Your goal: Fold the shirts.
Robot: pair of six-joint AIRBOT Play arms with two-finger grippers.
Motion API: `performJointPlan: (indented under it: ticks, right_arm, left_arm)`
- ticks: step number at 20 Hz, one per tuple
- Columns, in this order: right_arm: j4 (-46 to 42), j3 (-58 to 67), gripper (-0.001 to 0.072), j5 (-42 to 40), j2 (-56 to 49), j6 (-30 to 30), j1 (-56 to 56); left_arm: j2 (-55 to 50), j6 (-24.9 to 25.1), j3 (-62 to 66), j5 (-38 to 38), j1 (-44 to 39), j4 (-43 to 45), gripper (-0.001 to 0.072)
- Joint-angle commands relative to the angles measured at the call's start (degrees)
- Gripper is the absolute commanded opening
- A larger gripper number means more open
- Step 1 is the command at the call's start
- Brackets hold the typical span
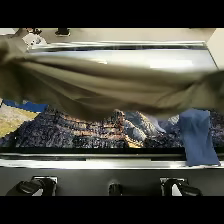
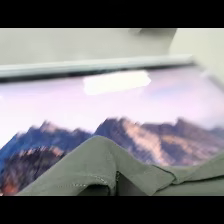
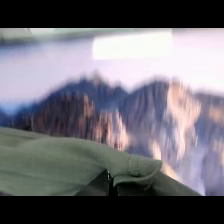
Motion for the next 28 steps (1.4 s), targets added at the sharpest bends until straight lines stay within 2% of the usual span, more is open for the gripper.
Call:
performJointPlan:
  ticks: [1,3,6,7,9,12,14,15,16,17,18,20,22,23,25,28]
  right_arm:
    - [-2.1,-6.4,0.0039,16.7,-4.7,5.5,0.4]
    - [-3.8,-13.6,0.0039,10.6,-7.7,5.9,3.3]
    - [-4.9,-20.1,0.0039,-5.4,-15.6,5.9,9.3]
    - [-4.9,-20.2,0.0040,-10.6,-19.6,6.7,10.4]
    - [-3.9,-20.2,0.0040,-20.2,-27.4,12.0,10.8]
    - [-2.0,-20.2,0.0040,-29.5,-37.7,20.6,10.8]
    - [3.9,-20.2,0.0040,-35.1,-42.5,20.7,10.8]
    - [6.7,-20.2,0.0043,-38.5,-44.0,20.6,10.8]
    - [8.9,-20.2,0.0169,-41.7,-44.5,20.3,10.8]
    - [11.5,-19.7,0.0488,-44.3,-44.3,17.7,10.3]
    - [13.4,-17.7,0.0624,-43.8,-44.2,12.6,9.3]
    - [10.2,-11.0,0.0624,-37.1,-44.2,5.9,5.5]
    - [0.3,-5.5,0.0624,-28.6,-44.2,5.9,-0.2]
    - [-2.9,-4.9,0.0624,-24.6,-44.2,6.4,-3.1]
    - [-6.6,-4.9,0.0623,-14.3,-45.0,6.7,-7.7]
    - [-7.0,-6.6,0.0640,-7.1,-46.8,4.0,-9.1]
  left_arm:
    - [-2.5,2.2,-4.9,-2.3,0.0,5.8,0.0022]
    - [-6.4,4.2,-7.6,4.7,0.1,5.8,0.0022]
    - [-16.7,6.4,-7.9,16.8,0.5,5.8,0.0023]
    - [-20.4,6.4,-7.9,20.5,1.0,5.8,0.0023]
    - [-28.2,6.3,-7.9,26.3,2.3,5.7,0.0024]
    - [-38.7,6.2,-7.9,25.6,2.5,5.0,0.0027]
    - [-43.2,6.2,-7.9,24.2,2.1,0.0,0.0033]
    - [-44.6,6.2,-7.9,24.2,1.9,-2.7,0.0129]
    - [-45.3,5.7,-7.9,24.1,1.9,-4.9,0.0461]
    - [-45.3,2.7,-7.7,22.7,2.1,-5.4,0.0720]
    - [-45.1,2.2,-6.9,18.8,3.0,-5.4,0.0720]
    - [-44.4,4.4,-5.5,6.3,6.7,-5.2,0.0720]
    - [-43.5,5.4,-7.1,-6.6,11.7,-6.2,0.0708]
    - [-42.1,6.6,-10.8,-9.8,14.1,-8.9,0.0610]
    - [-36.9,9.4,-23.6,-9.2,17.0,-15.8,0.0593]
    - [-29.2,11.6,-45.4,1.2,16.8,-25.0,0.0625]
